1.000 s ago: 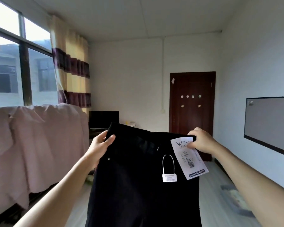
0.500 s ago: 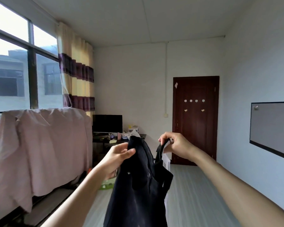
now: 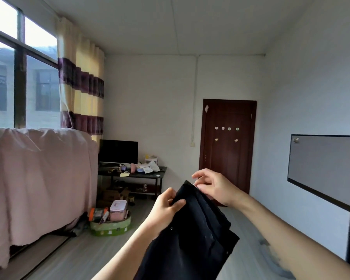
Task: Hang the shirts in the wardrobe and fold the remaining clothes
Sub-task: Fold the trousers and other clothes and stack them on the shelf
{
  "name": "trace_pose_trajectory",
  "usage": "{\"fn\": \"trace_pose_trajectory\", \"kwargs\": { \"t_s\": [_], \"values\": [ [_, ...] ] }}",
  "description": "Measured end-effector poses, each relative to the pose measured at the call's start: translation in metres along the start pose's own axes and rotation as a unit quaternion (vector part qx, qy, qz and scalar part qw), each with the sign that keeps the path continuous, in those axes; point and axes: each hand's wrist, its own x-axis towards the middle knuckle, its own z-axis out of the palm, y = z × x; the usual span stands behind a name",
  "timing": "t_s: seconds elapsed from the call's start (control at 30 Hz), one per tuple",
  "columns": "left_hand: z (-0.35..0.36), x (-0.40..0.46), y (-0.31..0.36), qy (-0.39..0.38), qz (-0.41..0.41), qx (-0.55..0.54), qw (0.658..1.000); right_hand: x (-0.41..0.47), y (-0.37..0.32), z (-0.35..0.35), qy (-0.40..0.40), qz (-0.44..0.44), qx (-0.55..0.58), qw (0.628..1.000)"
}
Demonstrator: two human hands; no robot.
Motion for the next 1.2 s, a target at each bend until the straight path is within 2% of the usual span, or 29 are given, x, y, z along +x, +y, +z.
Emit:
{"fn": "trace_pose_trajectory", "kwargs": {
  "t_s": [0.03,0.13,0.2,0.27,0.33,0.4,0.47,0.53,0.63,0.77,0.93,1.07,1.2],
  "values": [
    [0.004,0.007,0.0,0.035,-0.004,0.009,0.999,-0.002,0.001,-0.009,-0.002,0.026,-0.003,1.0],
    [0.01,0.028,0.01,0.126,-0.013,0.008,0.992,-0.006,0.001,-0.033,-0.081,0.107,-0.09,0.987],
    [0.015,0.04,0.021,0.148,-0.007,0.002,0.989,-0.006,-0.001,-0.04,-0.077,0.129,-0.162,0.975],
    [0.024,0.052,0.04,0.147,0.019,0.012,0.989,0.001,-0.004,-0.047,0.013,0.133,-0.294,0.947],
    [0.031,0.065,0.064,0.15,0.053,0.016,0.987,0.012,-0.011,-0.053,0.139,0.126,-0.414,0.891],
    [0.032,0.081,0.096,0.162,0.09,0.003,0.983,0.023,-0.019,-0.061,0.274,0.069,-0.446,0.849],
    [0.027,0.095,0.129,0.162,0.12,-0.025,0.979,0.035,-0.031,-0.073,0.368,0.005,-0.459,0.809],
    [0.019,0.106,0.152,0.145,0.135,-0.027,0.98,0.045,-0.041,-0.089,0.4,-0.029,-0.484,0.778],
    [0.007,0.11,0.159,0.135,0.15,0.057,0.978,0.055,-0.049,-0.101,0.4,-0.053,-0.512,0.758],
    [-0.001,0.097,0.138,0.151,0.128,0.077,0.977,0.057,-0.039,-0.081,0.393,-0.086,-0.498,0.768],
    [-0.016,0.068,0.118,0.171,0.13,0.108,0.971,0.06,-0.031,-0.045,0.388,-0.134,-0.391,0.824],
    [-0.035,0.037,0.111,0.184,0.127,0.117,0.968,0.066,-0.034,-0.017,0.333,-0.192,-0.292,0.876],
    [-0.058,-0.003,0.111,0.22,0.107,0.091,0.965,0.079,-0.049,0.018,0.279,-0.271,-0.21,0.897]
  ]
}}
